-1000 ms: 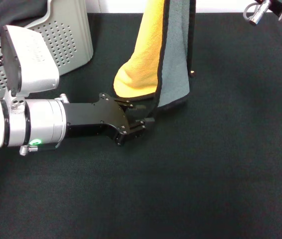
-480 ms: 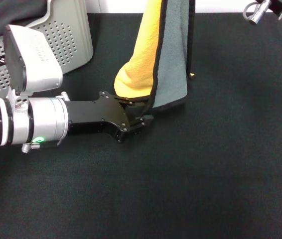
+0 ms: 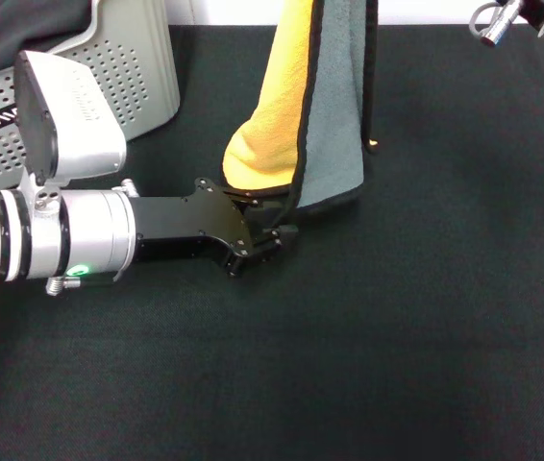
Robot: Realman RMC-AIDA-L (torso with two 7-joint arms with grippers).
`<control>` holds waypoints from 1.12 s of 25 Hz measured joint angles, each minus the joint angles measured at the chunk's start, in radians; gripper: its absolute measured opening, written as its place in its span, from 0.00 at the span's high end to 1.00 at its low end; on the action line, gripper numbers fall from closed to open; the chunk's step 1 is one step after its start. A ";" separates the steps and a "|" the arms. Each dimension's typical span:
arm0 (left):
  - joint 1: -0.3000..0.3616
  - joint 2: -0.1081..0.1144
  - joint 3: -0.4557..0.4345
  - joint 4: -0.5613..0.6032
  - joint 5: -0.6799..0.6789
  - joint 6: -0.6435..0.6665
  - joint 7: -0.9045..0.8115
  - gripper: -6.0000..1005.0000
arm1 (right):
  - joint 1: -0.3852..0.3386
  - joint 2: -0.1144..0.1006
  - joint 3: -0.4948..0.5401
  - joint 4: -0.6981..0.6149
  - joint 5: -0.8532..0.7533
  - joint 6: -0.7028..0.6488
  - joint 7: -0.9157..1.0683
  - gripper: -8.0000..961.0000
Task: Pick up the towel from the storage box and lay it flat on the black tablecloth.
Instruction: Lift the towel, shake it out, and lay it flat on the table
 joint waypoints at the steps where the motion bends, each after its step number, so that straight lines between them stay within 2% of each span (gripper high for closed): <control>1: 0.000 0.000 0.000 0.000 -0.001 0.000 0.003 0.72 | 0.000 0.000 0.000 0.000 0.000 0.000 0.000 0.99; 14: -0.008 0.000 -0.003 -0.001 -0.022 -0.001 0.042 0.82 | 0.000 0.000 0.005 0.002 0.000 0.000 -0.005 0.99; 25: -0.013 0.004 -0.015 0.003 -0.021 0.002 0.036 0.95 | 0.000 0.000 0.006 0.004 0.000 -0.011 -0.005 0.99; 28: -0.012 0.004 -0.030 0.010 -0.023 0.018 0.032 0.96 | -0.005 0.000 0.007 0.006 0.000 -0.011 -0.002 0.99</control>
